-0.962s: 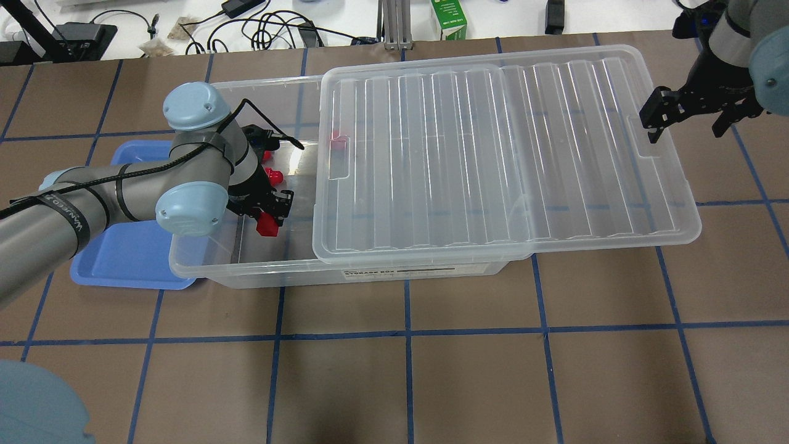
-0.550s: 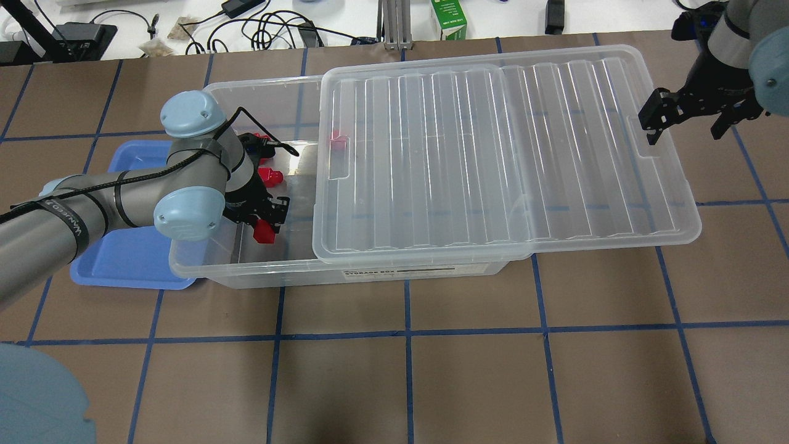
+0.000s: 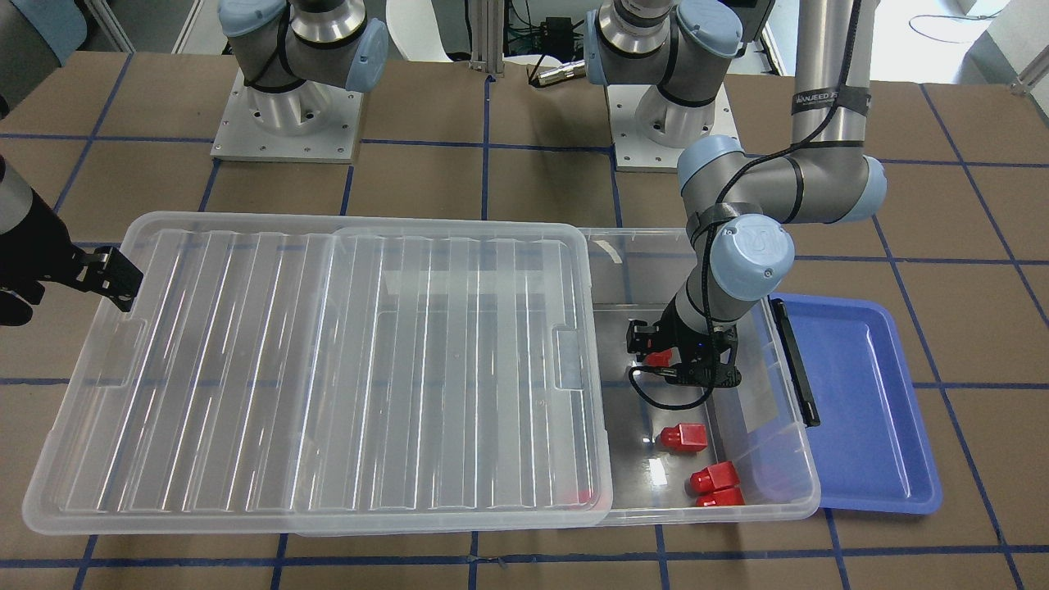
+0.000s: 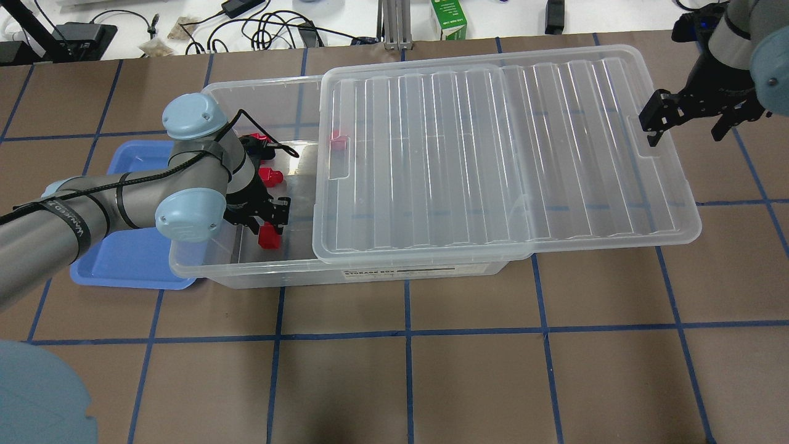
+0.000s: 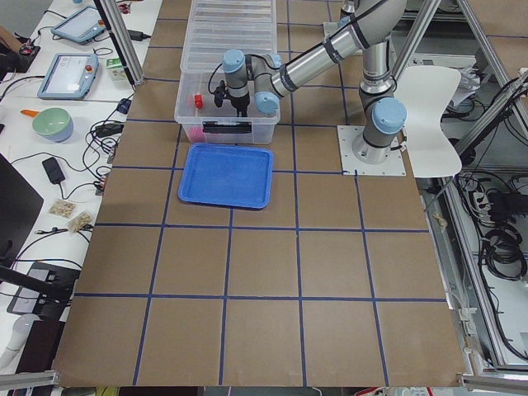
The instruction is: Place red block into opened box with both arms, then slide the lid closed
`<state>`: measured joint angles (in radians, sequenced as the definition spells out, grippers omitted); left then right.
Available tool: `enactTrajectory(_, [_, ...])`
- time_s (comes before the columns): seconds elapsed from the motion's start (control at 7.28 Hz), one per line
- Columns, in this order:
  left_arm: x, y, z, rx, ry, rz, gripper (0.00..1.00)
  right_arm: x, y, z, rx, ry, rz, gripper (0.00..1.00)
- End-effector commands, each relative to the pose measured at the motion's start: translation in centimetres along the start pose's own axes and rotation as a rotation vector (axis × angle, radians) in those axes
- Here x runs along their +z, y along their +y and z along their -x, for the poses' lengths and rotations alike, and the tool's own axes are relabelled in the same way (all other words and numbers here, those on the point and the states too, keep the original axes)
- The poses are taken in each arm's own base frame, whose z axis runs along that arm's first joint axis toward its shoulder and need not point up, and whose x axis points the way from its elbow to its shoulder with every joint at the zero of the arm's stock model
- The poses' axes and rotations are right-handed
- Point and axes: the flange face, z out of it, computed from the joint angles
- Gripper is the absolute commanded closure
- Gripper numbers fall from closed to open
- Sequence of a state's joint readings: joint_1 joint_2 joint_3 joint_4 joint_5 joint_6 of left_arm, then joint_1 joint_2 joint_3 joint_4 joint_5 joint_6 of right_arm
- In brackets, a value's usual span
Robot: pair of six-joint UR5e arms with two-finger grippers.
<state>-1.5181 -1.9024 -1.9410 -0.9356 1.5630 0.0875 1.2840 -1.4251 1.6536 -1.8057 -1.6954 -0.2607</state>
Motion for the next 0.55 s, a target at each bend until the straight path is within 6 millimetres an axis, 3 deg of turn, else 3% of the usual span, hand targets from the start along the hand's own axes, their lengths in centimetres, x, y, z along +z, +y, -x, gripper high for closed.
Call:
enactTrajectory(0.0, [-2.6,0.4,-0.4,-0.001,-0.008,-0.041,0.00,0.0,0.0,0.0,0.000,0.001,0.002,0.00])
enactTrajectory(0.14, [-4.4,0.6,-0.5,-0.001,-0.008,-0.055,0.00,0.1,0.0,0.0,-0.005,-0.001,0.003,0.00])
enactTrajectory(0.41, [-11.5,0.7,-0.9,0.002,0.000,-0.028,0.00,0.2,-0.3,-0.3,-0.009,0.005,-0.009,0.00])
